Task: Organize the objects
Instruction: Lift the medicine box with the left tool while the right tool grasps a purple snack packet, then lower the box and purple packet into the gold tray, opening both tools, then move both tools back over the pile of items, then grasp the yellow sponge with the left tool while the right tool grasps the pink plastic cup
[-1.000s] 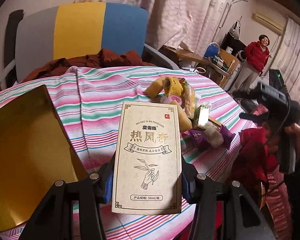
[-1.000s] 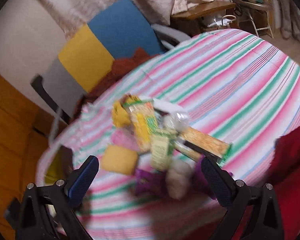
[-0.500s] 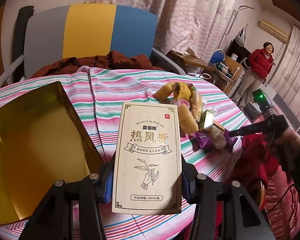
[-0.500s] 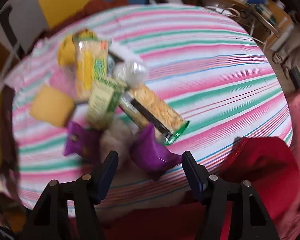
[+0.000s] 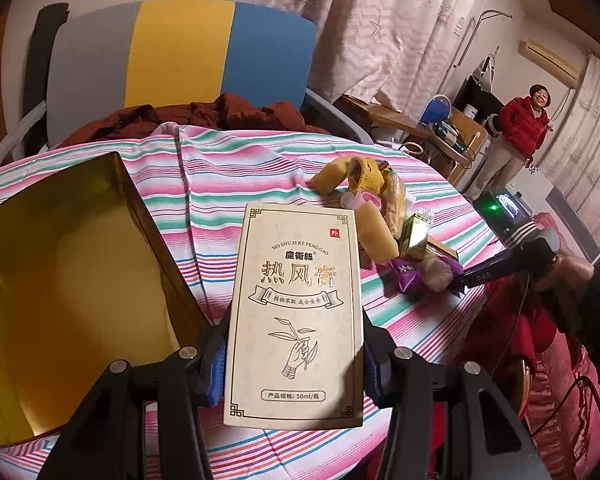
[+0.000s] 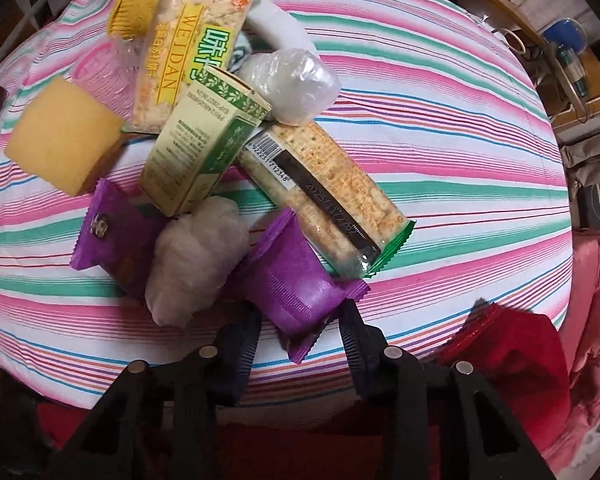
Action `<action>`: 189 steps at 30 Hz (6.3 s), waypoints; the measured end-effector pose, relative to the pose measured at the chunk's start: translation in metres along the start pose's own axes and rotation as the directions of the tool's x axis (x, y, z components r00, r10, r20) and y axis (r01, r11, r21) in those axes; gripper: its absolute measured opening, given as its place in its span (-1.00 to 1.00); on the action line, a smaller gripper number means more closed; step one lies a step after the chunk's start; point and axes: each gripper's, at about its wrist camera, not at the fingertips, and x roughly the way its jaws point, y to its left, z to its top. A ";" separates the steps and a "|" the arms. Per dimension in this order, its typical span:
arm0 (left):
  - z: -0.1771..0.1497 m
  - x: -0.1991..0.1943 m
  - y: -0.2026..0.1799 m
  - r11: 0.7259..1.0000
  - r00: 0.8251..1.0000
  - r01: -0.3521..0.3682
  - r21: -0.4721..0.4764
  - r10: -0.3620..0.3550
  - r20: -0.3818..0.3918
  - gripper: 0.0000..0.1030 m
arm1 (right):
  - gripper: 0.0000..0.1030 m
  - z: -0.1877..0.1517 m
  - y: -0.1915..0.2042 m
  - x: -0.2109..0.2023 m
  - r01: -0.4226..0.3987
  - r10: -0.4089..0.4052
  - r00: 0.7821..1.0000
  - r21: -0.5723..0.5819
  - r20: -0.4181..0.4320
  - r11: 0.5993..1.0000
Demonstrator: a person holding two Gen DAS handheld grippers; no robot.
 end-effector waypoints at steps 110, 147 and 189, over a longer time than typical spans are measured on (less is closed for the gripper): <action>-0.057 -0.115 0.193 0.790 0.867 -0.415 -0.452 0.494 0.067 0.35 | 1.00 -0.060 0.353 -0.136 -0.290 0.576 0.625 -0.529 0.526 0.797; 0.041 0.042 -0.016 1.000 0.997 0.007 0.024 -0.005 -0.081 0.35 | 1.00 -0.014 -0.027 -0.064 -0.734 0.327 0.585 0.313 0.742 0.603; 0.022 0.113 -0.036 0.993 0.978 0.115 0.039 -0.107 -0.178 -0.29 | 1.00 0.015 0.071 -0.058 -0.666 0.591 0.650 -0.016 0.478 0.746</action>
